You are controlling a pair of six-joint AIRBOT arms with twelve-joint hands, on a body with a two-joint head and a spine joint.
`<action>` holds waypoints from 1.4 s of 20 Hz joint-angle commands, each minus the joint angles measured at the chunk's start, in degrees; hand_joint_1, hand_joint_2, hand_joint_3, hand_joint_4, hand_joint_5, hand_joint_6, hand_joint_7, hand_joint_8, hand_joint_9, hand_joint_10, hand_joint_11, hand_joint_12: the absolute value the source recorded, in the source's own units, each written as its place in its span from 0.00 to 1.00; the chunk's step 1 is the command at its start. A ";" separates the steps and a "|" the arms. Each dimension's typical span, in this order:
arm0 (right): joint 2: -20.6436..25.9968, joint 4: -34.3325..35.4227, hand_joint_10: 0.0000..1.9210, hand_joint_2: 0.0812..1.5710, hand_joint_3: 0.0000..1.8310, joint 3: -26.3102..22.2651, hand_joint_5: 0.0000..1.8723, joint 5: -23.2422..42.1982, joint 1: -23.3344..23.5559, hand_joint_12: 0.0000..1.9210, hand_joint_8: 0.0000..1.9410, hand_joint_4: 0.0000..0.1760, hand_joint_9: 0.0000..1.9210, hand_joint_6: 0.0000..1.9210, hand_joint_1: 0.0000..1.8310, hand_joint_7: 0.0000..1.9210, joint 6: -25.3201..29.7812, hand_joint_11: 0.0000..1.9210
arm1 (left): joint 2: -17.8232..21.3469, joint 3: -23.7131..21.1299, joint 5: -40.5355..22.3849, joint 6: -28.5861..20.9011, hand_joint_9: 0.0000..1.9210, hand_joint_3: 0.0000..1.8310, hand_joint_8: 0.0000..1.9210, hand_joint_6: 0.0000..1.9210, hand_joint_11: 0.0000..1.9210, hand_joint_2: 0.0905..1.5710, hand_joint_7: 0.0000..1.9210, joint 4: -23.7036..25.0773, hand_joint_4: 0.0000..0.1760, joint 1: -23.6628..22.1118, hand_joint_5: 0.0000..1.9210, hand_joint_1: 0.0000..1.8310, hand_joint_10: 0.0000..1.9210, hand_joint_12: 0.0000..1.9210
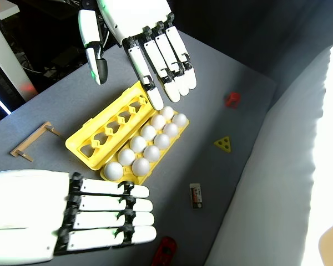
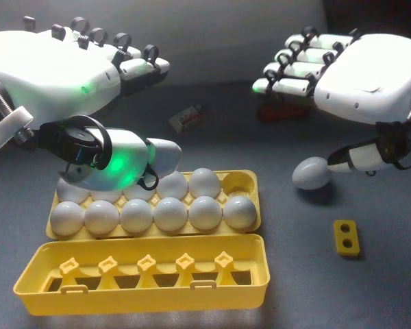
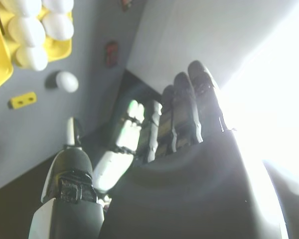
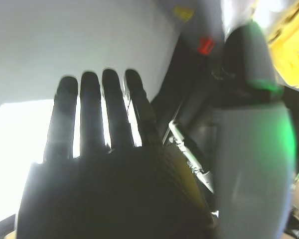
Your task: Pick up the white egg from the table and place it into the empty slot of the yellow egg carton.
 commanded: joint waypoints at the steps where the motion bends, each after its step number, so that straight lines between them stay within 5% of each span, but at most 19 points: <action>1: -0.37 2.32 0.01 0.61 0.00 0.30 0.07 2.74 1.26 0.00 0.00 0.00 0.03 0.00 0.66 0.05 -3.27 0.00 | -0.07 -0.14 -1.15 0.09 0.05 0.00 0.00 0.00 0.00 0.79 0.02 3.97 0.37 -0.86 0.02 0.00 0.00 0.19; 3: -0.65 8.98 0.01 0.61 0.00 0.53 0.07 1.26 1.49 0.00 0.00 0.00 0.03 0.00 0.70 0.05 -9.94 0.00 | -0.07 0.05 -1.16 0.09 0.05 0.00 0.00 0.00 0.00 0.79 0.02 3.97 0.37 -0.88 0.02 0.00 0.00 0.20; 5: -1.30 22.34 0.01 0.61 0.00 0.55 0.07 0.67 1.61 0.00 0.00 0.00 0.03 0.00 0.70 0.05 -23.99 0.00 | -0.06 0.21 -1.48 0.09 0.05 0.00 0.00 0.00 0.00 0.79 0.02 3.97 0.37 -0.82 0.01 0.00 0.00 0.20; 8: -3.53 51.02 0.00 0.61 0.00 1.07 0.09 4.74 1.93 0.00 0.00 0.00 0.03 0.01 0.70 0.05 -54.76 0.00 | -0.05 0.23 -2.34 0.09 0.05 0.00 0.00 0.00 0.00 0.79 0.02 3.97 0.36 -0.87 0.02 0.00 0.00 0.19; 9: -4.21 57.77 0.00 0.61 0.00 1.54 0.10 5.34 2.13 0.00 0.00 0.00 0.03 0.01 0.70 0.05 -60.18 0.00 | -0.06 0.23 -2.04 0.08 0.05 0.00 0.00 0.00 0.00 0.79 0.02 3.97 0.36 -0.92 0.02 0.00 0.00 0.19; 12: -4.63 66.46 0.00 0.61 0.00 1.44 0.19 6.13 2.27 0.00 0.00 0.00 0.02 0.06 0.69 0.05 -65.62 0.00 | -0.02 0.12 -2.02 0.08 0.05 0.00 0.00 0.00 0.00 0.79 0.03 3.97 0.34 -0.59 0.02 0.00 0.00 0.19; 14: -4.76 71.17 0.00 0.61 0.00 0.75 0.12 8.40 2.66 0.00 0.00 0.00 0.02 0.37 0.68 0.06 -68.53 0.00 | -0.01 -0.10 -2.08 0.08 0.05 0.00 0.00 0.00 0.00 0.79 0.02 3.97 0.33 -0.52 0.02 0.00 0.00 0.19; 16: -4.96 72.90 0.00 0.61 0.00 0.06 0.07 10.91 2.85 0.00 0.00 0.01 0.01 0.52 0.68 0.05 -68.53 0.00 | -0.02 -0.39 -1.67 0.07 0.05 0.00 0.00 0.00 0.00 0.79 0.02 3.97 0.33 -0.52 0.02 0.01 0.00 0.19; 28: -7.00 75.81 0.01 0.61 0.00 1.94 0.07 11.25 2.55 0.00 0.00 0.00 0.02 0.46 0.68 0.03 -64.90 0.00 | 0.08 -0.18 -2.95 0.16 0.05 0.00 0.00 0.00 0.00 0.79 0.03 3.97 0.33 0.00 0.02 0.02 0.00 0.24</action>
